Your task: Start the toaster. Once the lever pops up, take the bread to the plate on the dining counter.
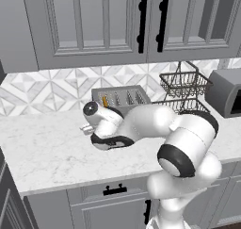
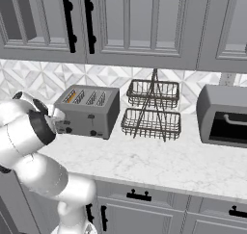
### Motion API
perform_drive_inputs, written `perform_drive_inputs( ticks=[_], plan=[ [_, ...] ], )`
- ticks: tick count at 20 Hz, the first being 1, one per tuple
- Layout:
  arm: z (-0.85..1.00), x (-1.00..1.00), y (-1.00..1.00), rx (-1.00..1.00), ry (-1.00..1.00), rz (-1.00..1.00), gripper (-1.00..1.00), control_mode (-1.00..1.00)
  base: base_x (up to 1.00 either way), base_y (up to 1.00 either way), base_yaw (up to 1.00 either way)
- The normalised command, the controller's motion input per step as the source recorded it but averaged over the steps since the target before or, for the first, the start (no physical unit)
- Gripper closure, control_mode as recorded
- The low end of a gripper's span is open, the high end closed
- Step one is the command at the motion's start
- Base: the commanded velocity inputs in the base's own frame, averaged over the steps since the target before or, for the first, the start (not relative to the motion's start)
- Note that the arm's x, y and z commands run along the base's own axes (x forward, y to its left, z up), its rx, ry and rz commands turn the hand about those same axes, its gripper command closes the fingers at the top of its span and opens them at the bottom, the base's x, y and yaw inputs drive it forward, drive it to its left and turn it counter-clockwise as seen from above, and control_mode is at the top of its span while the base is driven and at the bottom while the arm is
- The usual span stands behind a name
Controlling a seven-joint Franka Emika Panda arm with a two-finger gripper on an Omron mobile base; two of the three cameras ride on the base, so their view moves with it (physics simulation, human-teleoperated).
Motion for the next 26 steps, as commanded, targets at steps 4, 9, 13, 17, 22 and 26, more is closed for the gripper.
perform_drive_inputs(
  ticks=[4,9,13,17,22,26],
  plan=[
    [0.79,-0.99,-0.15,0.13,-0.29,0.00,-1.00,-1.00,0.00,0.00,0.00],
    [1.00,-0.63,-0.27,0.22,-0.11,-0.01,-1.00,-1.00,0.00,0.00,0.00],
    [1.00,-0.48,-0.42,0.24,0.00,-0.03,-1.00,-1.00,0.00,0.00,0.00],
    [1.00,-0.31,-0.42,0.20,0.01,-0.02,-1.00,-1.00,0.00,0.00,0.00],
    [1.00,-0.17,-0.33,0.11,0.05,-0.03,-1.00,-1.00,0.00,0.00,0.00],
    [1.00,-0.25,-0.14,0.05,0.03,0.00,-1.00,-1.00,0.00,0.00,0.00]
  ],
)
